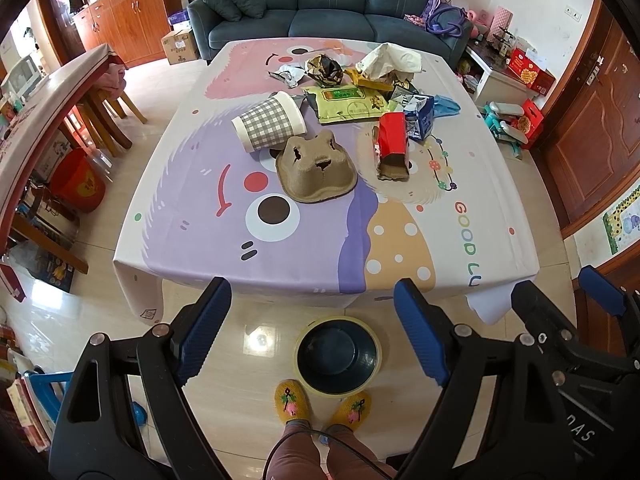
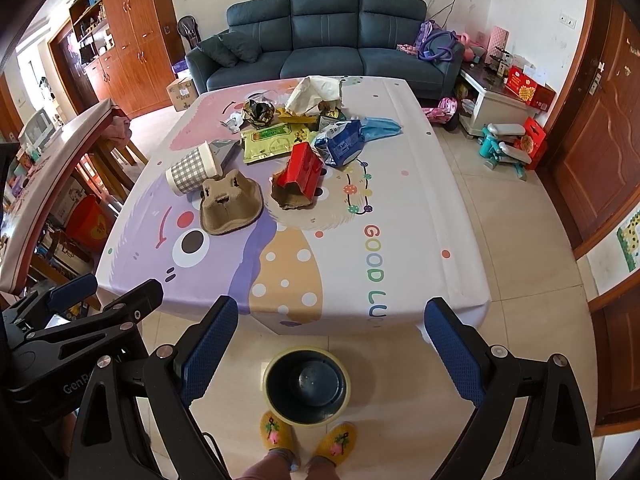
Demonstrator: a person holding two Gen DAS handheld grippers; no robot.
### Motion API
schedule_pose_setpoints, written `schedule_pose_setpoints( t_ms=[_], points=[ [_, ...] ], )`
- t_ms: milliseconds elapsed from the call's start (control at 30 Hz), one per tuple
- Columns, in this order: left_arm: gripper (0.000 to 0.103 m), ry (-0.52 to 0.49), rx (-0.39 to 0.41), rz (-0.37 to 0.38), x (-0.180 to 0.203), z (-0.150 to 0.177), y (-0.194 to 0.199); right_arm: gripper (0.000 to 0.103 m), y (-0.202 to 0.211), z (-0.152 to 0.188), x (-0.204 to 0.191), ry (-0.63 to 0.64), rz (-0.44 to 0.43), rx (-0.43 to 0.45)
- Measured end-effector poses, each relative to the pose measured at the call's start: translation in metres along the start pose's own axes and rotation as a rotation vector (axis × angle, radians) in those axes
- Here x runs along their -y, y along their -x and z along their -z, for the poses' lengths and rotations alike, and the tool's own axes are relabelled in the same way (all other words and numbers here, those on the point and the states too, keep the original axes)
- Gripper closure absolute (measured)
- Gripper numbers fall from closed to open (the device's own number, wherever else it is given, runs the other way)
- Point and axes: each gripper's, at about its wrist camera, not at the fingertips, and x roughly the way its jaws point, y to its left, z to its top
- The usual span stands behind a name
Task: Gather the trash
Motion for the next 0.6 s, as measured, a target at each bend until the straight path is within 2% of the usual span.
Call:
schedule_pose_setpoints(
  t_ms=[333,600],
  points=[
    [0.021,0.007,-0.011,-0.006,-0.01,-0.001,0.006,0.007,0.0,0.002,0.002,0.0,-0.006,-0.003],
    [0.021,0.007,-0.023,-0.017,-0.002,0.006,0.0,0.007,-0.002,0.005,0.004,0.002,-0.016,-0.017]
  ],
)
